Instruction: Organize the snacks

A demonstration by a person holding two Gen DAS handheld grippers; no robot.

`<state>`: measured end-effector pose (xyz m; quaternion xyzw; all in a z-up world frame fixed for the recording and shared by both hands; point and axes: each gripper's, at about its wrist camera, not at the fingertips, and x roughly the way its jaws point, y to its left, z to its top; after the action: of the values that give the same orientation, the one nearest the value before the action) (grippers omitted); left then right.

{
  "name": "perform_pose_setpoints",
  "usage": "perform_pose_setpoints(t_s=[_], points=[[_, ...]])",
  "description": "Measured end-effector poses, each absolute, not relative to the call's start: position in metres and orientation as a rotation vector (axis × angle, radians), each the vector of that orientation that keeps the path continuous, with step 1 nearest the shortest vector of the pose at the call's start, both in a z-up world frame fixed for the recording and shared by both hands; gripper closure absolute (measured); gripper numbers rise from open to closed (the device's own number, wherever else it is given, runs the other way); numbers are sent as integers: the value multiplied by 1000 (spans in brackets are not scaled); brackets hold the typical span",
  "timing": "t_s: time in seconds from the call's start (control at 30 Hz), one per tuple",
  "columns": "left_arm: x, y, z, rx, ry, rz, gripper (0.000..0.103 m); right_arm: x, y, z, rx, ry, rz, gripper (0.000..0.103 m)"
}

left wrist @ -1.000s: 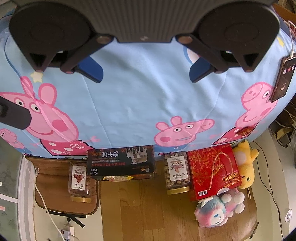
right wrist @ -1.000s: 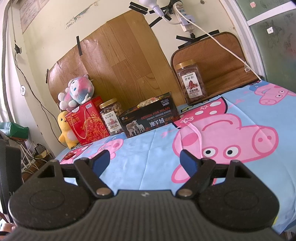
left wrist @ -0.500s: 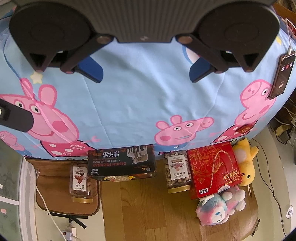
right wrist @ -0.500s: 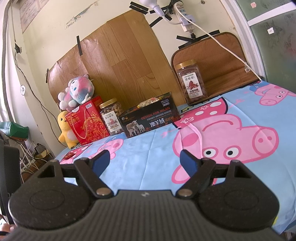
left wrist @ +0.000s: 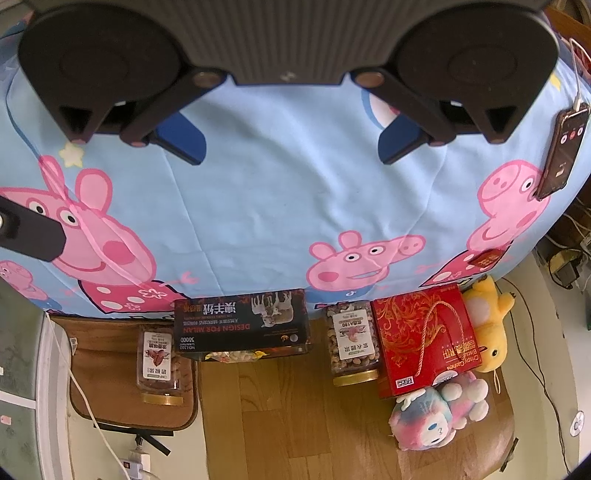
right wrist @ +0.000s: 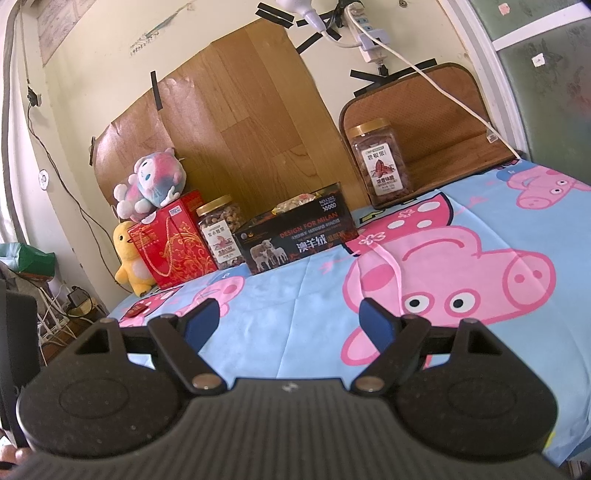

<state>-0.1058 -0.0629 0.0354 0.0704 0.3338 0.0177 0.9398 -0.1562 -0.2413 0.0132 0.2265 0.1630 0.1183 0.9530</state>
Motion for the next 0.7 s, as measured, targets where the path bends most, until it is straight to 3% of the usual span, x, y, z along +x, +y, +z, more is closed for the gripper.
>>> perform_pose_setpoints(t_s=[0.7], points=[[-106,-61,36,146,670,55,0,-156,-241,13,459,330,241,18]])
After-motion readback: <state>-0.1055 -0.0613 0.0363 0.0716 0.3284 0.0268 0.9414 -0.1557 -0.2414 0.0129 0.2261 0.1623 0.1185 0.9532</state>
